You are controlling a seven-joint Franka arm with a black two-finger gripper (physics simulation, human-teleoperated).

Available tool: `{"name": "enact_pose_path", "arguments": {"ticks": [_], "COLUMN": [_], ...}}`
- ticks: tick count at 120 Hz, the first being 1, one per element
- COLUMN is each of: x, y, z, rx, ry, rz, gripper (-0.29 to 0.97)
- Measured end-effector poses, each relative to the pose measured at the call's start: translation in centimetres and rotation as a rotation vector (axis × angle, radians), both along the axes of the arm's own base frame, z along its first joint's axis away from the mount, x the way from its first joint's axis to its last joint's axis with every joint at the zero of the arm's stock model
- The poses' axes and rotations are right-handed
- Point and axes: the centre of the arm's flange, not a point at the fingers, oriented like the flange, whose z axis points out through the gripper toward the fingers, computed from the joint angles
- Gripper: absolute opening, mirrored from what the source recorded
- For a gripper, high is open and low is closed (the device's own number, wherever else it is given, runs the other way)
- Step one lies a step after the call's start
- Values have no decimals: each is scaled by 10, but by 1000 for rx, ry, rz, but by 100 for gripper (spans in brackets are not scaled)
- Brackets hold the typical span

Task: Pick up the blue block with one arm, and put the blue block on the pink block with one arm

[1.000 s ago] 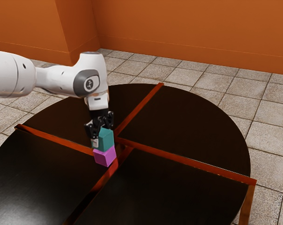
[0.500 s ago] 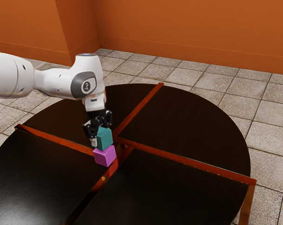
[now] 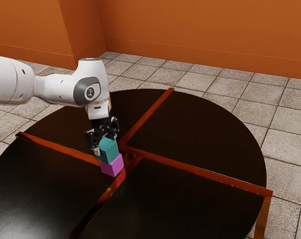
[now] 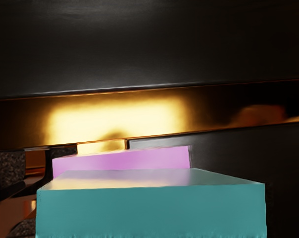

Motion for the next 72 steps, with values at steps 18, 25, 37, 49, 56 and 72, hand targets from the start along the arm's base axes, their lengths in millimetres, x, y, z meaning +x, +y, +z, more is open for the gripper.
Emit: {"name": "enact_pose_path", "arguments": {"ticks": [18,25,37,49,56,72], "x": [-24,-39,-44,-55,-60,-72], "y": [-18,-28,-43,-54,-62,-81], "z": [102,156,235,291,306,315], "rx": [3,-2,21,87,105,133], "ry": [-120,-173,-212,-214,-201,-157], "rz": [-27,-30,-6,65,110,188], "gripper": [65,66,67,67,67,68]}}
